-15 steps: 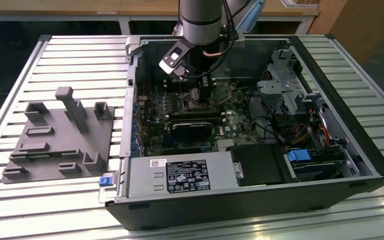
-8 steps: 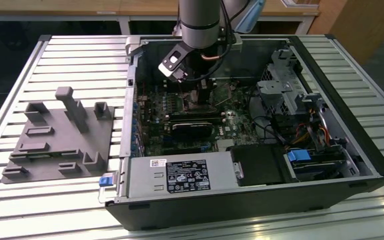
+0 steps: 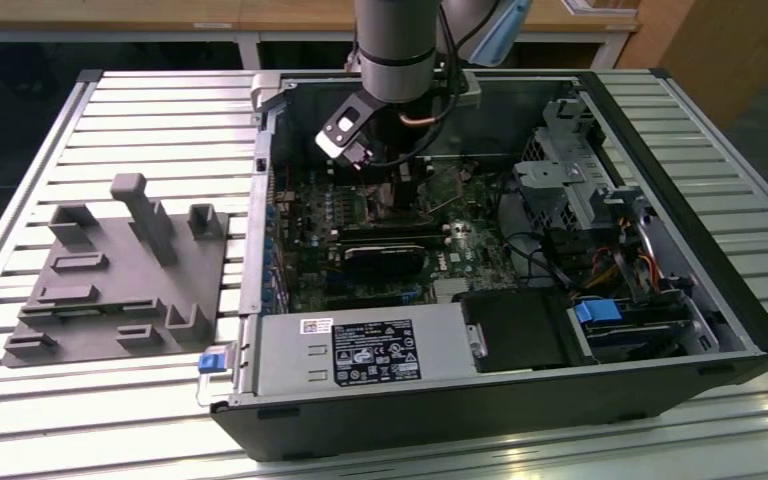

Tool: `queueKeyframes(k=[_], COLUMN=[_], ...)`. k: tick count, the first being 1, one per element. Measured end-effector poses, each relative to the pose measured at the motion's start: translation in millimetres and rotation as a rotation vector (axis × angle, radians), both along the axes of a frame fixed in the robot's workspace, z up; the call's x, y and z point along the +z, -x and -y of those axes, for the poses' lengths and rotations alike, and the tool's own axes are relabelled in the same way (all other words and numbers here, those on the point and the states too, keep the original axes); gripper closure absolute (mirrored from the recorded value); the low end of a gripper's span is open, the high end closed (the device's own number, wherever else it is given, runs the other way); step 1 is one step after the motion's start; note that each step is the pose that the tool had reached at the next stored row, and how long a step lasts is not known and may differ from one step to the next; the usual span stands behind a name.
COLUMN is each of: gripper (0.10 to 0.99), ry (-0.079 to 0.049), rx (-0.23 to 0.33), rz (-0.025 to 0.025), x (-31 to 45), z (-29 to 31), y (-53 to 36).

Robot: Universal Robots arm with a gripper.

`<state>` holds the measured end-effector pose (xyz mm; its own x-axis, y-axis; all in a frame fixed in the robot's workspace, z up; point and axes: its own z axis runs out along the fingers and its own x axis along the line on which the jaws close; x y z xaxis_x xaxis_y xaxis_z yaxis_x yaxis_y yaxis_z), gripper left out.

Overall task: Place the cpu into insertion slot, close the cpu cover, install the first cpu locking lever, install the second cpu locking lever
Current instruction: 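Place the cpu into insertion slot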

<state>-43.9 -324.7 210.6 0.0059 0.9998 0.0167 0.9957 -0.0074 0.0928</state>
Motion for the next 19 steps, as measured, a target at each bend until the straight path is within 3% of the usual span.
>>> queueKeyframes(k=[19], gripper=[0.545], ry=[0.000], rx=[0.000], rz=[0.0000], x=[-5.4], z=[0.0], y=[0.0])
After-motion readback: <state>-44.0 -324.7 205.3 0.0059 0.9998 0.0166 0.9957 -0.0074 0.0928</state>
